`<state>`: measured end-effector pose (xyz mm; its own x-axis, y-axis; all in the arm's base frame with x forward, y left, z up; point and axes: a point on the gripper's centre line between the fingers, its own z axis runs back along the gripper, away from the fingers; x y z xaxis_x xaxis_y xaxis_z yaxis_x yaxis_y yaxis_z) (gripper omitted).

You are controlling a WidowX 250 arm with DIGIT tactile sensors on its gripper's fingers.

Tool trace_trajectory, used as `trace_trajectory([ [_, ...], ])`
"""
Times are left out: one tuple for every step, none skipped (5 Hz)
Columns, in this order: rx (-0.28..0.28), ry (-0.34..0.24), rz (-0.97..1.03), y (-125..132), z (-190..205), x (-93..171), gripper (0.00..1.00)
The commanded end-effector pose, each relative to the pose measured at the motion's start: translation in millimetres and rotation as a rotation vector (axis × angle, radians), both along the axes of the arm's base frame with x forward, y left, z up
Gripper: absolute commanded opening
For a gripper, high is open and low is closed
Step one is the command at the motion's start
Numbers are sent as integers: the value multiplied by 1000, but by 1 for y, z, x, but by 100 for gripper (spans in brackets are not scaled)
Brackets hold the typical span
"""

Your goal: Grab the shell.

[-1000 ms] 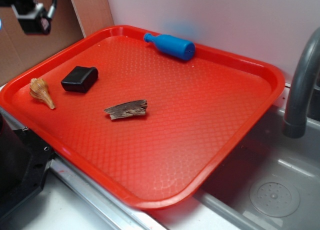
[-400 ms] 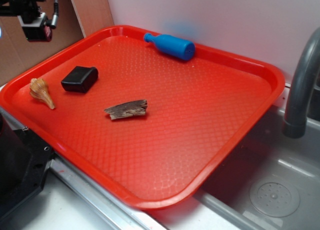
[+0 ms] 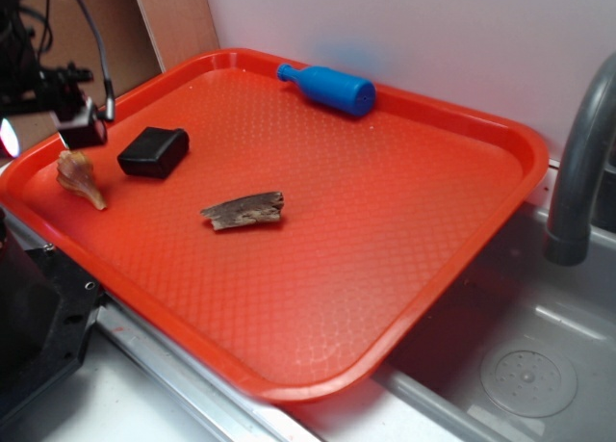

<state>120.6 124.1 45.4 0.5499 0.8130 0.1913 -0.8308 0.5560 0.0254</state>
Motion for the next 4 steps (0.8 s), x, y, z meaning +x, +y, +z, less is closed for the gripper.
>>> trace_trajectory([
  [-19, -33, 116, 15, -19, 8, 100],
  [3, -10, 119, 13, -25, 16, 100],
  [20, 5, 130, 9, -26, 16, 42],
  [19, 4, 128, 5, -24, 15, 0],
])
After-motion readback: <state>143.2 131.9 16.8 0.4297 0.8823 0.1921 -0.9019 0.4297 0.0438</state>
